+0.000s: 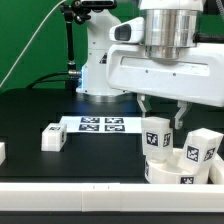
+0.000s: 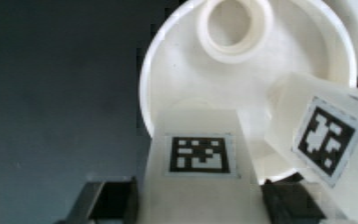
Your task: Assemble stool
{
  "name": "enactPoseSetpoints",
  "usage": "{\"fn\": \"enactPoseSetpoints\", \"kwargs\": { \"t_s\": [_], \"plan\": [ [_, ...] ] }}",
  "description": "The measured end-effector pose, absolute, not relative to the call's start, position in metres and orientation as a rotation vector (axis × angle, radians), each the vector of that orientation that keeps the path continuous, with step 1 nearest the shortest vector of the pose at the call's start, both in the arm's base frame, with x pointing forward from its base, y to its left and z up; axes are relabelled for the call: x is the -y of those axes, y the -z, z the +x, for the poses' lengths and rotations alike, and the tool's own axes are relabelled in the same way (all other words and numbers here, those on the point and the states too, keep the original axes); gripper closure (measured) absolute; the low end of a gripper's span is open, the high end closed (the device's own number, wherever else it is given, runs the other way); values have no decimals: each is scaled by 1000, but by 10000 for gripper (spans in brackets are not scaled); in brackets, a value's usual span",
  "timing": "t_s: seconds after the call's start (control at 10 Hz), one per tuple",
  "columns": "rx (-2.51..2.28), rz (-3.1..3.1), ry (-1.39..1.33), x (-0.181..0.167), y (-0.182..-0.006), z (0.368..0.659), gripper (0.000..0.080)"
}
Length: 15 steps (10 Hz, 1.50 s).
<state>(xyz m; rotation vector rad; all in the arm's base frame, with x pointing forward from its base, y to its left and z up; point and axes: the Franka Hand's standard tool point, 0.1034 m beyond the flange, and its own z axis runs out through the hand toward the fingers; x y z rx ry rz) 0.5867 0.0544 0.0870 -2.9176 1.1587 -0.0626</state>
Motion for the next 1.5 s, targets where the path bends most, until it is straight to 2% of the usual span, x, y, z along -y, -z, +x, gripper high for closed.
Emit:
{"fn": "enactPoseSetpoints", "kwargs": {
  "t_s": [0.5,1.0,1.2,1.3,1.4,1.5],
  "plan": [
    [-1666,-2598,34,-59,-87,588,460],
    [-1962,-2354,1,-62,-87,588,460],
    [-1943,-2375,-6,-63,-88,588,452],
    [-1893,-2432,-42,-66,-95,588,268],
    [-1845,-2461,-46,-69,-103,591,268],
    [-1842,-2457,-39,-69,-106,593,175]
  ]
}}
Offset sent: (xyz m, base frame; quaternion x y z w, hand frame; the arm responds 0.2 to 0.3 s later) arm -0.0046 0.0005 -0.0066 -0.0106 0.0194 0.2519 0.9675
